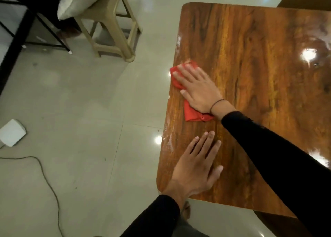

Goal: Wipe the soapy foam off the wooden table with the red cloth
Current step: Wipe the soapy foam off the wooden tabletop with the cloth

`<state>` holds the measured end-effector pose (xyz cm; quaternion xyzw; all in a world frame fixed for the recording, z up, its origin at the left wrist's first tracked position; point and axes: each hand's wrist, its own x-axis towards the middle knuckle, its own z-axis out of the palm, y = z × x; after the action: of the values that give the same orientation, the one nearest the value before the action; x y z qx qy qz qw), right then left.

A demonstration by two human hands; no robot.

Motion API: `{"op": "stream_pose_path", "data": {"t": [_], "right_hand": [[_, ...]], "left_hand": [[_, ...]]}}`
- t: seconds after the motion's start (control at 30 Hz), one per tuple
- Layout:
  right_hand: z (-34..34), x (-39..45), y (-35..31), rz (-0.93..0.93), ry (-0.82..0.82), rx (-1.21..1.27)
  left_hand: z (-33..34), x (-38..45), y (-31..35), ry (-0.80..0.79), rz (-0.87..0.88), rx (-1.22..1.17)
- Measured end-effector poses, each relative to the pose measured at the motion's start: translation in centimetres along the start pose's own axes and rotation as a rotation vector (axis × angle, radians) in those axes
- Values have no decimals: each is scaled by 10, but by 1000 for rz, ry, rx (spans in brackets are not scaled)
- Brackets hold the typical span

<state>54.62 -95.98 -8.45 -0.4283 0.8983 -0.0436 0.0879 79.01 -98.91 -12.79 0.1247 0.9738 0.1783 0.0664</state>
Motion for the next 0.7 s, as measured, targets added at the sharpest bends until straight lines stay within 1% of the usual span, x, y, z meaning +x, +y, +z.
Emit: {"op": "stream_pose_path", "data": {"t": [0.1,0.17,0.23,0.27,0.4,0.47,0.53,0.6,0.7], "right_hand": [[4,7,-26,-300,-75,-32],[6,-9,-29,-429,-111,-65],[8,-30,-28,-521,-145,-97],[9,-41,-25,-556,-161,-108],[12,-82,-1,-618,-181,-83],[12,-102,17,-572,-181,-57],[10,-120,35,-435,-160,-18],[8,-137,51,-242,-93,41],[4,-166,72,123,79,158]], "left_hand": [[-2,-2,0,3,24,-36],[-3,-5,2,81,45,-82],[-3,-12,2,193,22,-191],[-2,-19,2,254,-28,-233],[-3,-56,-8,423,-371,-317],[-7,-67,-14,486,-483,-344],[-13,-68,-19,557,-582,-384],[-19,-62,-22,633,-683,-456],[-28,-48,-24,745,-774,-511]]}}
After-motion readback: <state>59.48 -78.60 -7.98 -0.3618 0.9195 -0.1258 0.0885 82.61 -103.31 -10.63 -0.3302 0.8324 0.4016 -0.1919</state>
